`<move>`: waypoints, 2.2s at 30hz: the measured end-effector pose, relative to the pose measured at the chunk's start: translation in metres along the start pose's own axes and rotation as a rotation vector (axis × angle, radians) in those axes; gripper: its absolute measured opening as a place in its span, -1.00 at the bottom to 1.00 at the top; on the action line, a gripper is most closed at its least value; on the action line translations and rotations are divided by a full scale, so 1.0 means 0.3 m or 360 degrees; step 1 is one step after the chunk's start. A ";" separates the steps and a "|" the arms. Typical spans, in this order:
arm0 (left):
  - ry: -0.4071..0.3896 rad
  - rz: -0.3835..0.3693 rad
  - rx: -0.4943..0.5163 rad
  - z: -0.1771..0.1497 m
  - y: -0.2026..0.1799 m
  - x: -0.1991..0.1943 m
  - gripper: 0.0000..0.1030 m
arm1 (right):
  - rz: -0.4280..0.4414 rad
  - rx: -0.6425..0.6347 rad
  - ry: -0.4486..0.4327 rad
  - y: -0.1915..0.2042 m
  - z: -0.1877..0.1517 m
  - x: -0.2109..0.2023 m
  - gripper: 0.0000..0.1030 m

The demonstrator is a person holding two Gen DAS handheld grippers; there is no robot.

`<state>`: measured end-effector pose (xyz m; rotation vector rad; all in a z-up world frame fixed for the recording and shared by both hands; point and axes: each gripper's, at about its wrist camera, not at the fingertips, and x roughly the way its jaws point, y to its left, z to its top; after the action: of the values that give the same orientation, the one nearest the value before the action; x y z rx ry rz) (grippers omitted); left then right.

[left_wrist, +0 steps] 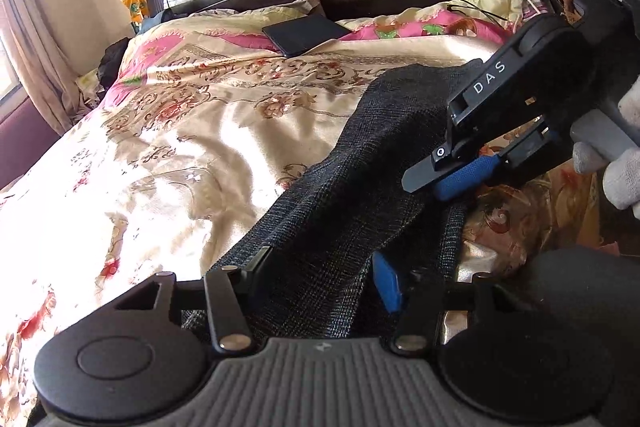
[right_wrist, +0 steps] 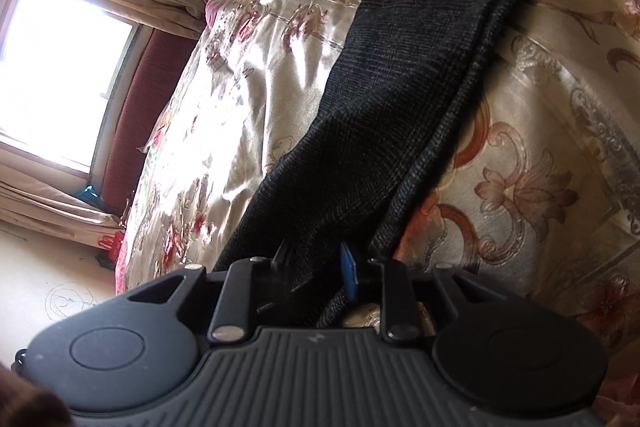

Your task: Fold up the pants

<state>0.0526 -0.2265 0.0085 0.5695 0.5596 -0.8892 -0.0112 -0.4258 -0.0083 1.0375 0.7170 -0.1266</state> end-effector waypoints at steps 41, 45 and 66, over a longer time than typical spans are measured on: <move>0.0198 -0.0178 0.0107 -0.056 -0.072 0.020 0.18 | -0.0133 0.0105 -0.0596 -0.129 0.129 -0.163 -0.46; 0.0196 -0.0169 0.0152 -0.053 -0.082 0.025 0.18 | -0.0231 0.0164 -0.0619 -0.158 0.187 -0.120 -0.85; 0.0195 -0.0192 0.0134 -0.054 -0.064 0.045 0.32 | -0.0245 0.0146 -0.0772 -0.191 0.157 -0.186 -0.92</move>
<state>0.0399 -0.2330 -0.0163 0.6753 0.6752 -1.0001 -0.0553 -0.5073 -0.0031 0.9866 0.3492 -0.5297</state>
